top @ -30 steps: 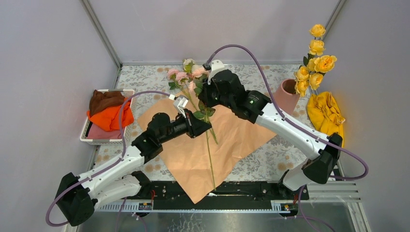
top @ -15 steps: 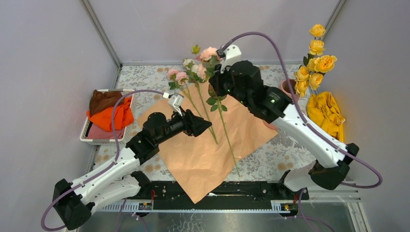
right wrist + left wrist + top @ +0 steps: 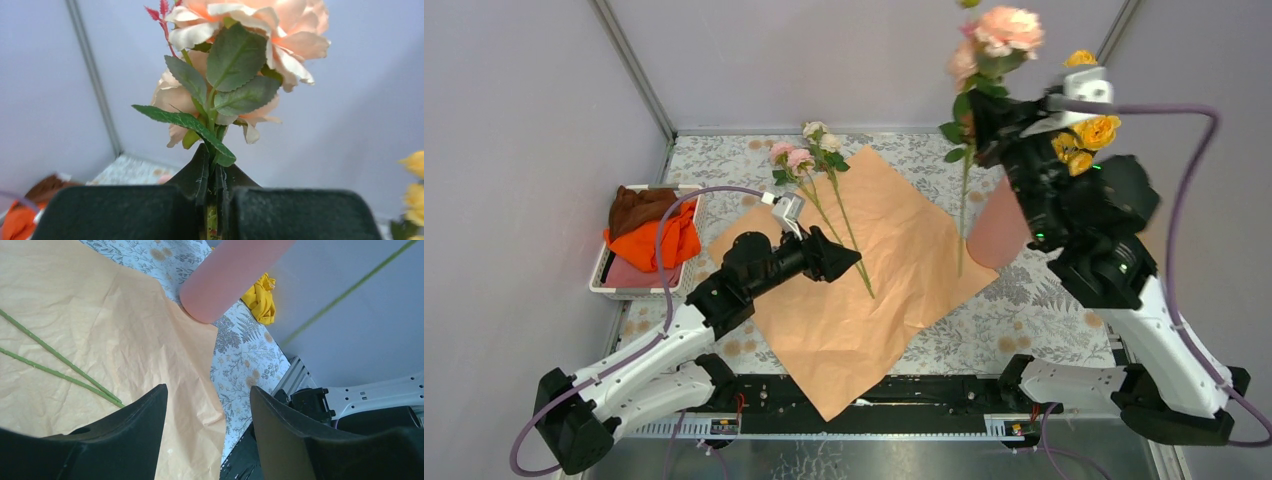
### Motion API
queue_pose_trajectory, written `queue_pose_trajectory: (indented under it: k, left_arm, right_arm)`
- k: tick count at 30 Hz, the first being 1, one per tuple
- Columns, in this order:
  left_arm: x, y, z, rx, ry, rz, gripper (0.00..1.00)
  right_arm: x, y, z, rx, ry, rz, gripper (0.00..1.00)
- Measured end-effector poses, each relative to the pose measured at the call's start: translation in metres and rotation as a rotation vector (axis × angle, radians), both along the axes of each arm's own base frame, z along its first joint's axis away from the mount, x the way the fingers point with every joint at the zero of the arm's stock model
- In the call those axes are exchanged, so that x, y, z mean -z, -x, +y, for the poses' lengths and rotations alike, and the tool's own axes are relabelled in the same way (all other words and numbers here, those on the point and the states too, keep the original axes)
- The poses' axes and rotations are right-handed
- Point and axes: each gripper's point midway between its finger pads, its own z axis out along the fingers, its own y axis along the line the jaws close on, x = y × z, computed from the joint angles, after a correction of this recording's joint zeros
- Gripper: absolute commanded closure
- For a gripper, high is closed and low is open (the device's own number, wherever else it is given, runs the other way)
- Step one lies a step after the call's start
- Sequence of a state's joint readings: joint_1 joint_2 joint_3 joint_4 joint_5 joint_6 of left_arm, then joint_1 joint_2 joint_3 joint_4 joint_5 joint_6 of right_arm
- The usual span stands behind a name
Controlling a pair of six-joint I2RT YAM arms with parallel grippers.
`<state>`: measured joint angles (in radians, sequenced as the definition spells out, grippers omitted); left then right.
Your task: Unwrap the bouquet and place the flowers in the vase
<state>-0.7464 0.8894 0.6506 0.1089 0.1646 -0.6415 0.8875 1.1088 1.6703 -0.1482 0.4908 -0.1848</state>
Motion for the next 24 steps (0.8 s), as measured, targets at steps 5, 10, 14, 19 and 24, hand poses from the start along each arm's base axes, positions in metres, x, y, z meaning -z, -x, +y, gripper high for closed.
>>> queue_pose_trajectory:
  k: [5, 10, 14, 19, 24]
  left_arm:
    - [0.006, -0.002, -0.004, 0.005, -0.009, 0.016, 0.32]
    - [0.010, -0.003, -0.005, 0.010, -0.016, 0.026, 0.32]
    - [0.011, -0.003, -0.005, 0.010, -0.016, 0.028, 0.32]
    - [0.009, -0.003, -0.005, 0.006, -0.014, 0.024, 0.32]
    - [0.004, -0.003, -0.002, -0.001, -0.004, 0.012, 0.32]
  right_arm:
    - [-0.056, 0.020, -0.044, 0.100, -0.053, -0.204, 1.00]
    - [-0.097, 0.030, -0.073, 0.216, -0.062, -0.349, 1.00]
    - [-0.107, 0.024, -0.073, 0.286, -0.019, -0.409, 1.00]
    - [-0.111, 0.009, -0.060, 0.359, 0.069, -0.464, 1.00]
    - [-0.103, -0.011, -0.038, 0.394, 0.176, -0.475, 1.00]
